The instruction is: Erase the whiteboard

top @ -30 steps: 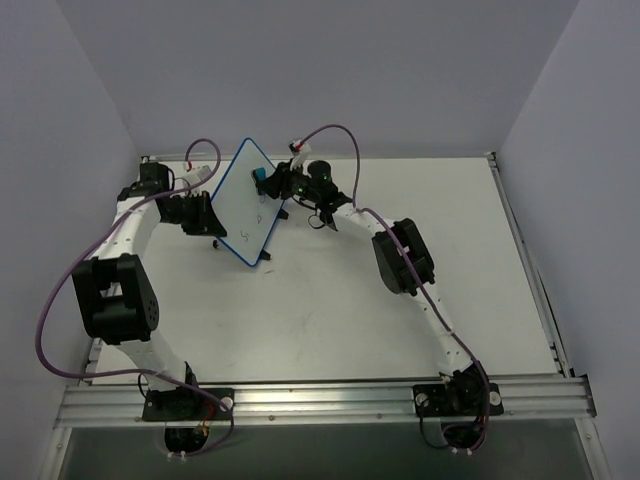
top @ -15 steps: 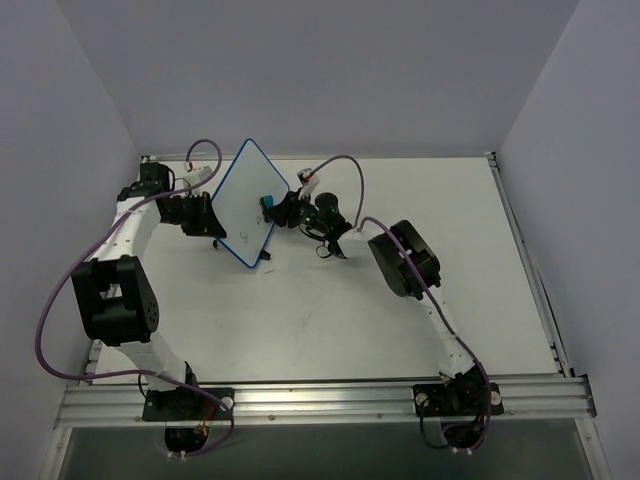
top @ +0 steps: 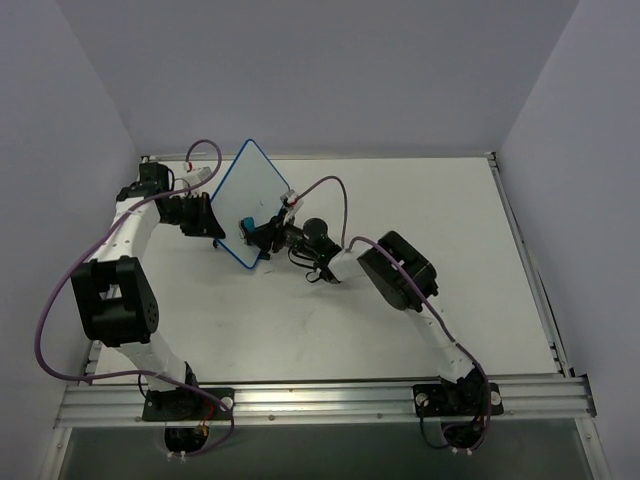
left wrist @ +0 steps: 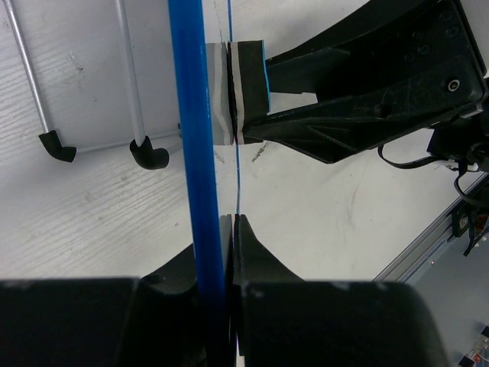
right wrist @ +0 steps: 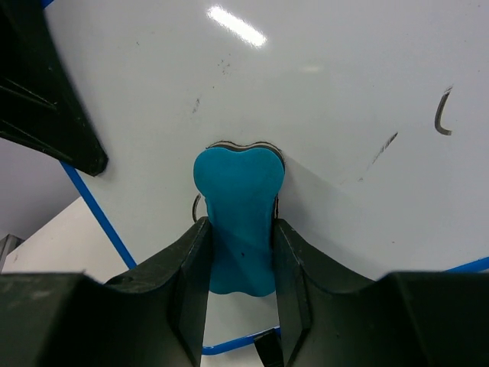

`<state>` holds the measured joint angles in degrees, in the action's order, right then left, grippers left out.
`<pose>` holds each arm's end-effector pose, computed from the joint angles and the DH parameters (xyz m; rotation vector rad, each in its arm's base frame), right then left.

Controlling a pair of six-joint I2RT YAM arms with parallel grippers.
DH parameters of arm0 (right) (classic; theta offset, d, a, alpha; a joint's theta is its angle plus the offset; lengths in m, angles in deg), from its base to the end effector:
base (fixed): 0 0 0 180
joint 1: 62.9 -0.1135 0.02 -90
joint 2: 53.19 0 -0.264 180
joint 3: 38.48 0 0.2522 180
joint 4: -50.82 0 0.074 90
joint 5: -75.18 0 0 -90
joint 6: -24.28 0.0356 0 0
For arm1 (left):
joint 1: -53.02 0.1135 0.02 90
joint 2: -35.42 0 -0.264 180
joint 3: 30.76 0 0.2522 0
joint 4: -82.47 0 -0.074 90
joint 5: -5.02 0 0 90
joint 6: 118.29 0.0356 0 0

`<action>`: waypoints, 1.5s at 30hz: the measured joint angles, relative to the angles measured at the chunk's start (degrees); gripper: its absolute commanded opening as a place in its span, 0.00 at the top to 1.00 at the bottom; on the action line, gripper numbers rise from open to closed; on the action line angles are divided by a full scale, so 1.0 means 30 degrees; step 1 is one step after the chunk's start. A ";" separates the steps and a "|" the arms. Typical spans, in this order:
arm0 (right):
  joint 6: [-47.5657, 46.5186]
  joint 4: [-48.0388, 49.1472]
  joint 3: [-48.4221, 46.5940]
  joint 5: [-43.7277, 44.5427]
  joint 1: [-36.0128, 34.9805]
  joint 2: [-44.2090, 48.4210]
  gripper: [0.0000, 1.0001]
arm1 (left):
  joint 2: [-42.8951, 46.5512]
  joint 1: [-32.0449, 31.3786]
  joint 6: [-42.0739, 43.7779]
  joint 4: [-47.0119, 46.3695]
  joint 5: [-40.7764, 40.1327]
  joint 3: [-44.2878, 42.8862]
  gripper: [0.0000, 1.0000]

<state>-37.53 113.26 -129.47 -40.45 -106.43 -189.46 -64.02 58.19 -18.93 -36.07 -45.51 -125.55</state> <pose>0.3444 0.3484 0.1481 -0.5994 1.2969 1.3357 0.3564 0.0095 0.2607 0.2840 2.5182 -0.8316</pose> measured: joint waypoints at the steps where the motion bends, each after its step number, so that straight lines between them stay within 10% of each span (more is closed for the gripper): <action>1: -0.0029 -0.0007 0.0000 0.0168 -0.0044 0.0000 1.00 | 0.0000 0.0000 -0.0007 0.0007 -0.0015 0.0000 0.98; 26: 0.1333 -0.8378 -1.1256 -0.2215 0.3738 -0.4590 1.00 | 0.0160 -0.0168 -0.0889 -0.0780 -0.0146 0.0262 0.98; 45: -0.0131 -0.5093 -0.6193 -0.1042 0.2237 -0.2171 1.00 | 0.0452 -0.0175 -0.0656 -0.0066 -0.0503 0.0313 0.98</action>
<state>-37.93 97.99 -148.05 -43.57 -99.72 -195.97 -62.66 57.66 -20.89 -36.27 -47.02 -124.61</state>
